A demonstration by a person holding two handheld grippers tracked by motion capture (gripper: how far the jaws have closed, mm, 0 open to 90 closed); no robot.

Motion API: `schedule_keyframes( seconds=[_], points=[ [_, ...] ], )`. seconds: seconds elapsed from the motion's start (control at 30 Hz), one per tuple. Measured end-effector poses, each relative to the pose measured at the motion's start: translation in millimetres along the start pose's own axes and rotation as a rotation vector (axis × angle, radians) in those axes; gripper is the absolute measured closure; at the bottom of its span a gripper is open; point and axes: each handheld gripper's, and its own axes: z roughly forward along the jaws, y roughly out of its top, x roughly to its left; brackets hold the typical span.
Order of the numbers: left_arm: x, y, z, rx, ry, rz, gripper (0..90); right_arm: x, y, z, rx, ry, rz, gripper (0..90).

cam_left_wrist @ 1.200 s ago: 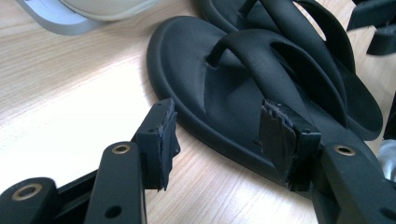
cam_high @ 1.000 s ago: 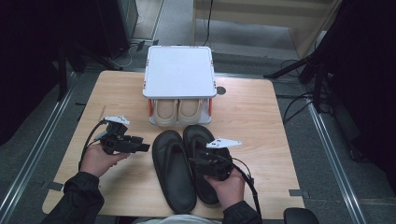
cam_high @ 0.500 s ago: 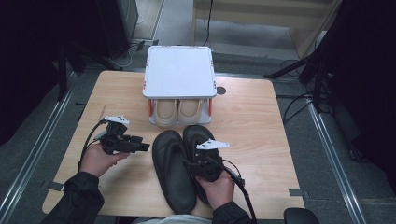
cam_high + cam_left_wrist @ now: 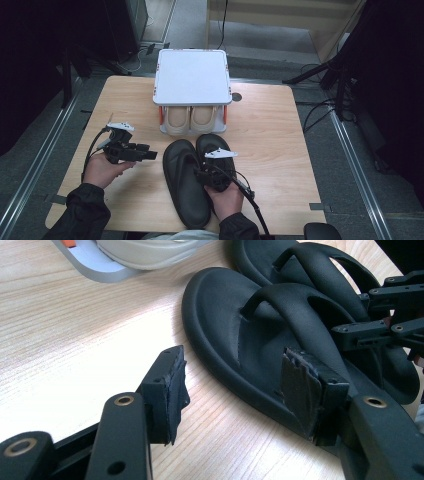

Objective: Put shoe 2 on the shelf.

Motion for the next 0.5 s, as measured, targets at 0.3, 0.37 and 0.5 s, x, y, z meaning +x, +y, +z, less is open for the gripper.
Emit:
schedule_keyframes(
  seconds=[0.3,0.37,0.5],
  points=[
    [-1.6,0.8,2.9,0.014,0.002,0.008,42.8,-7.6,-0.4,-1.7,-0.003,0.012,0.058,69.9],
    [-1.6,0.9,2.9,0.011,0.001,0.006,42.8,-7.5,0.1,-1.8,0.002,0.011,0.071,70.5],
    [-2.0,0.9,2.8,0.009,0.0,0.01,42.9,-7.8,0.6,-2.2,0.002,0.013,0.097,71.5]
  ],
)
